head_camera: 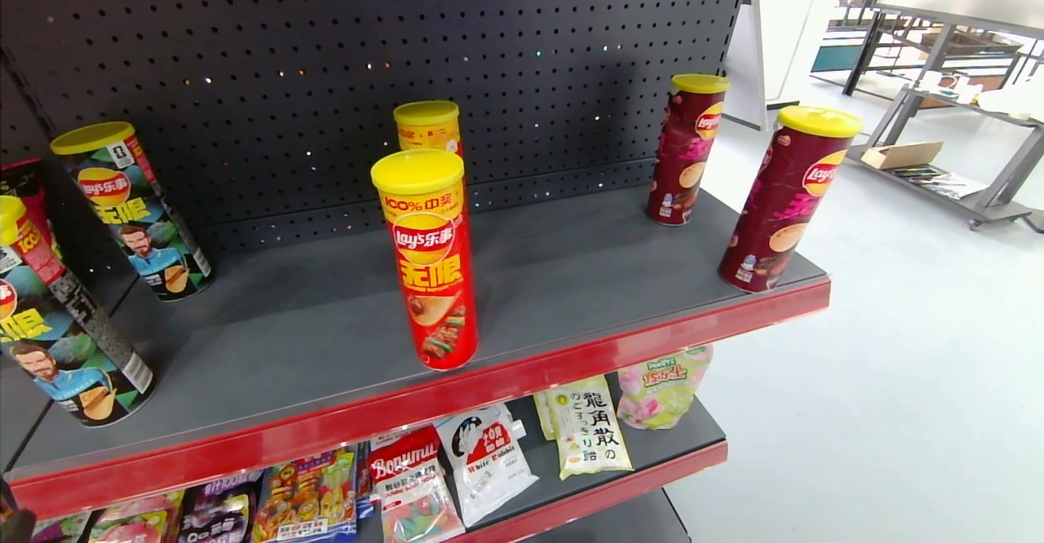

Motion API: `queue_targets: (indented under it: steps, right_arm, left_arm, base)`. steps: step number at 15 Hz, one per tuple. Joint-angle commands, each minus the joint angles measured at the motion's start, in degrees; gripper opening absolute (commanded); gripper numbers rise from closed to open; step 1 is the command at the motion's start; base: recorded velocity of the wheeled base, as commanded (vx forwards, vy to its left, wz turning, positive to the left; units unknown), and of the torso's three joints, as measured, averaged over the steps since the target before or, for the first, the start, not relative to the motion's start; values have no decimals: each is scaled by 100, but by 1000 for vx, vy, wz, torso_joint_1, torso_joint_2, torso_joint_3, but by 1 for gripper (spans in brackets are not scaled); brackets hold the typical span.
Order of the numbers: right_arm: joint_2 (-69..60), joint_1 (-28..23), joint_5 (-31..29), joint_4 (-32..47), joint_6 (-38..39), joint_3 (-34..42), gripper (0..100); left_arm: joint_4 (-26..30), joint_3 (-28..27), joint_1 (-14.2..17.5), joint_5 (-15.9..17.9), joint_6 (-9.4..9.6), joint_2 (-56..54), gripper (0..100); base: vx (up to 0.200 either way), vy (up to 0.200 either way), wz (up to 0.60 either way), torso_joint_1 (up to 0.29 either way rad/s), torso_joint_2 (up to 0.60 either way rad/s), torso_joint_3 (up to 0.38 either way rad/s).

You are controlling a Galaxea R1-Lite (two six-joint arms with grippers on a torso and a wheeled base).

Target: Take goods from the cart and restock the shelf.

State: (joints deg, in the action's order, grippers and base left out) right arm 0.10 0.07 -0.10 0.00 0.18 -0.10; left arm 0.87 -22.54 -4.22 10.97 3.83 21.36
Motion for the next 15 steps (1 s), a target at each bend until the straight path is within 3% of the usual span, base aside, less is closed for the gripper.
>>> queue_targets:
  steps: [1, 2, 3, 4, 15]
  right_arm:
    - [-1, 1, 1, 0, -1, 1, 100]
    - [-1, 1, 1, 0, -1, 1, 100]
    - [-1, 1, 1, 0, -1, 1, 100]
    - [-1, 1, 1, 0, -1, 1, 100]
    - [-1, 1, 36, 0, -18, 1, 100]
  left_arm:
    - [19, 13, 9, -148, 22, -378, 100]
    - [28, 13, 53, -464, 39, -378, 100]
    - [98, 13, 79, -983, 171, -325, 100]
    - [212, 13, 70, -1167, 303, -325, 100]
    - [370, 39, 61, -1150, 224, -211, 100]
  base:
    - [0, 0, 0, 0, 0, 0]
    - [0, 0, 0, 0, 0, 0]
    - [0, 0, 0, 0, 0, 0]
    - [0, 0, 0, 0, 0, 0]
    - [0, 0, 0, 0, 0, 0]
